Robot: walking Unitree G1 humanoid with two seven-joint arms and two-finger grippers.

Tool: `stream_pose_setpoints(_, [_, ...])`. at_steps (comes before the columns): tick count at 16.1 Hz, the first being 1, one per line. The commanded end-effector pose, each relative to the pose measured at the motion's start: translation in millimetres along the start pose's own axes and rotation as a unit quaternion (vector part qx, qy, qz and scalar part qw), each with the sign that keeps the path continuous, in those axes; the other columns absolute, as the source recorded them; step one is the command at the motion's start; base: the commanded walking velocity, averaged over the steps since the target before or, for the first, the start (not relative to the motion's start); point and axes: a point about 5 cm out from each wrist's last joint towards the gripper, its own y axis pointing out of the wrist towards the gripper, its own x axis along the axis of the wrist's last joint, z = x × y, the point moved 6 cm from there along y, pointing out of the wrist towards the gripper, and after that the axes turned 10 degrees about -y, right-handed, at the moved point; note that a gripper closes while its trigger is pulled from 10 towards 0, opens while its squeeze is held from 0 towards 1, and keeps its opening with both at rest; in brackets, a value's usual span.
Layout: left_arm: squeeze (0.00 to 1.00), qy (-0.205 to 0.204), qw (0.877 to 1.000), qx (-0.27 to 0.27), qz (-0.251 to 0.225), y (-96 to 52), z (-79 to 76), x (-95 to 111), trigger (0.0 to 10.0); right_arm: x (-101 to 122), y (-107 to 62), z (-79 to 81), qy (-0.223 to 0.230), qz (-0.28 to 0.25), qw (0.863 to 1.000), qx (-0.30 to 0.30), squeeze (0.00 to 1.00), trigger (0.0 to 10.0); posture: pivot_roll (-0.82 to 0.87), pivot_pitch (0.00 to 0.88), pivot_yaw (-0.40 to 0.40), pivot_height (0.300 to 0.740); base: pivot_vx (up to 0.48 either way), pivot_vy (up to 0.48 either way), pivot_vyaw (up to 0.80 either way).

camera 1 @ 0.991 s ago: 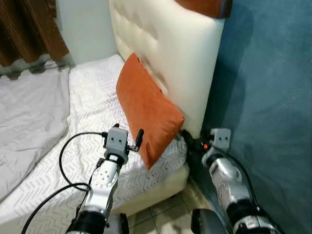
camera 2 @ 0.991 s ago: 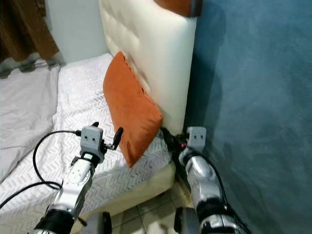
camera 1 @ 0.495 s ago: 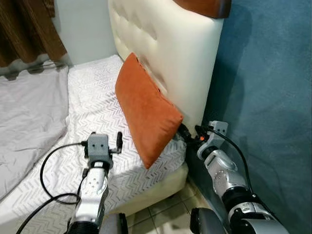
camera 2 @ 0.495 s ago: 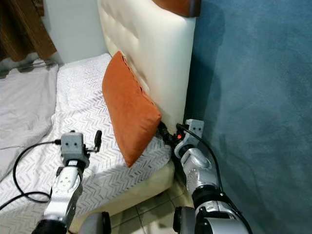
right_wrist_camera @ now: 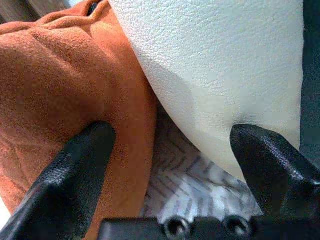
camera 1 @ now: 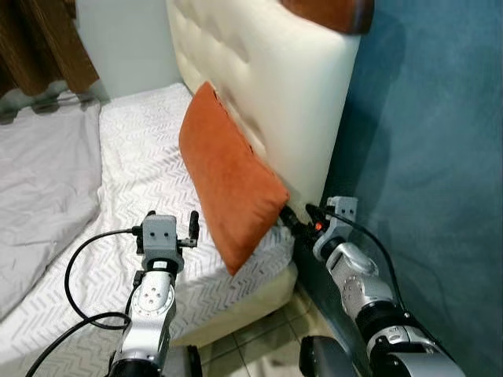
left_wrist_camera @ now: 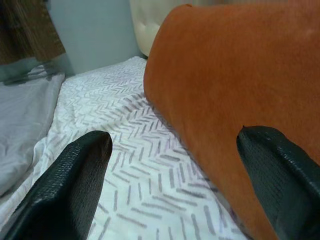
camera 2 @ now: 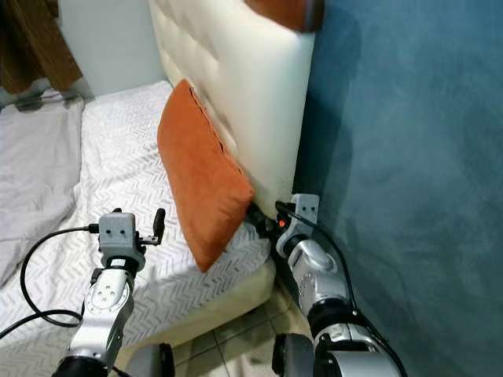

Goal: Clean up the room

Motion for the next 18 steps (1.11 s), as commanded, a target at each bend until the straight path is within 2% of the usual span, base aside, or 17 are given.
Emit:
stream_pose_setpoints(1, [0.0,0.006,1.0,-0.006,-0.006,2.6,-3.2,5.5,10.0,14.0,4.2,-3.8,-0.024,-0.012,1.0,-0.003,0.0,10.0,0.05,0.05,0.001,0.615,0.0,0.0,0.0])
stream_pose_setpoints(2, [0.0,0.007,1.0,-0.007,-0.004,3.0,-4.3,4.9,10.0,16.6,3.5,-7.5,-0.034,-0.014,0.999,-0.007,0.0,10.0,0.05,0.05,0.001,0.615,0.0,0.0,0.0])
stream_pose_setpoints(4, [0.0,0.024,0.999,-0.027,-0.005,4.0,-13.5,4.8,10.0,20.5,-4.4,-24.7,-0.06,-0.013,0.998,-0.033,0.0,10.0,0.04,0.046,-0.004,0.615,0.0,0.0,0.0])
stream_pose_setpoints(5, [0.0,0.052,0.997,-0.049,-0.009,2.5,-24.6,5.5,10.0,10.3,-25.4,-38.5,-0.074,-0.01,0.995,-0.061,0.0,10.0,0.04,0.044,-0.007,0.615,0.0,0.0,0.0])
stream_pose_setpoints(6, [0.0,0.058,0.997,-0.055,-0.01,1.9,-27.4,5.6,10.0,7.2,-30.9,-40.4,-0.072,-0.011,0.995,-0.067,0.0,10.0,0.03,0.043,-0.007,0.615,0.0,0.0,0.0])
stream_pose_setpoints(8, [0.0,0.051,0.996,-0.074,-0.004,-2.9,-36.8,4.5,10.0,-18.3,-61.4,-37.1,-0.056,0.003,0.997,-0.052,0.0,10.0,0.01,0.04,0.0,0.615,0.0,0.0,0.27])
stream_pose_setpoints(9, [0.0,0.053,0.995,-0.088,-0.006,-5.9,-44.3,5.5,10.0,-32.9,-77.5,-40.6,-0.053,0.021,0.997,-0.057,0.0,10.0,0.0,0.041,0.006,0.615,0.0,0.0,0.54])
stream_pose_setpoints(10, [0.0,0.052,0.994,-0.092,-0.007,-6.4,-46.2,5.7,10.0,-37.1,-81.8,-42.0,-0.051,0.027,0.997,-0.06,0.0,10.0,0.0,0.041,0.008,0.615,0.0,0.0,0.54])
stream_pose_setpoints(11, [0.0,0.045,0.994,-0.098,-0.001,-5.4,-50.4,3.4,10.0,-51.2,-94.7,-47.2,-0.056,0.05,0.995,-0.07,0.0,10.0,-0.02,0.032,0.02,0.615,0.0,0.0,0.53])
stream_pose_setpoints(13, [0.0,0.049,0.993,-0.11,0.004,-0.1,-57.7,1.5,10.0,-58.0,-103.2,-56.1,-0.06,0.069,0.992,-0.092,0.0,10.0,-0.04,0.019,0.037,0.615,0.0,-0.24,0.58])
stream_pose_setpoints(15, [0.0,0.046,0.992,-0.121,0.006,4.2,-65.1,3.2,10.0,-51.8,-100.3,-57.6,-0.06,0.066,0.991,-0.097,0.0,10.0,-0.06,0.006,0.048,0.615,0.0,-0.48,0.52])
stream_pose_setpoints(16, [0.0,0.03,0.992,-0.124,0.008,5.9,-67.8,3.9,10.0,-49.5,-97.5,-57.5,-0.063,0.064,0.991,-0.096,0.0,10.0,-0.06,0.0,0.054,0.615,0.0,0.0,0.53])
stream_pose_setpoints(18, [0.0,0.032,0.993,-0.113,0.017,10.2,-66.2,1.7,10.0,-46.3,-90.7,-57.4,-0.065,0.062,0.992,-0.091,0.0,10.0,-0.06,0.0,0.057,0.615,0.0,0.0,0.0])
